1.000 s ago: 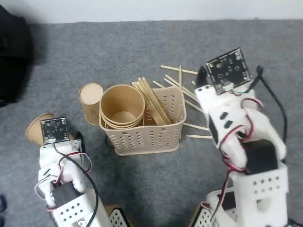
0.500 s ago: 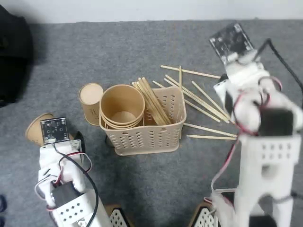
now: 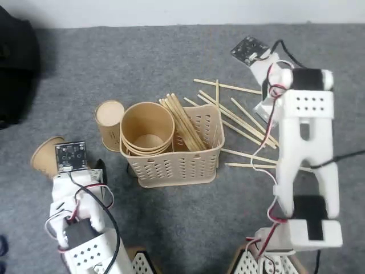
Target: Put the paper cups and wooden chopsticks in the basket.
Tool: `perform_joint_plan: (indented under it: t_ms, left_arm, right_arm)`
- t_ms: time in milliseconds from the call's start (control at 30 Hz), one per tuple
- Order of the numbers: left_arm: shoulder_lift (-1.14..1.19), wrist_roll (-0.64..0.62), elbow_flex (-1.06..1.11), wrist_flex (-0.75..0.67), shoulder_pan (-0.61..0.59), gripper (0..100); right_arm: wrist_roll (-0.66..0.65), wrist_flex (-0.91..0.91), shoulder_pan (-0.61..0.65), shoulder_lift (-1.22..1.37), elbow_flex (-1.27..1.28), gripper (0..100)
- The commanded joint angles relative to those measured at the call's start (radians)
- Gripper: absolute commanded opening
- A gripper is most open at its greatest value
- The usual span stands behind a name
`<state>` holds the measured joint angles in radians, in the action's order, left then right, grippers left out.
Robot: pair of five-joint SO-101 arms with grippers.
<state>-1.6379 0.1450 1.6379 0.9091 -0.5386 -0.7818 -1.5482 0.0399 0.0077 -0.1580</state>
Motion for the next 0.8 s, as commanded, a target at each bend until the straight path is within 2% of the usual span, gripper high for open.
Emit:
perform_joint_plan:
  t_ms: [0,400,767]
  left_arm:
    - [-0.011,-0.002,-0.012,-0.023,0.009,21]
    - [-0.011,-0.002,-0.012,-0.031,0.008,21]
    - [-0.011,-0.002,-0.007,-0.046,0.008,21]
  right_arm:
    - [-0.018,0.042,-0.012,0.045,-0.052,20.8]
    - [-0.018,0.213,-0.064,0.397,-0.051,20.8]
    - [-0.020,0.300,-0.048,0.519,-0.052,20.6]
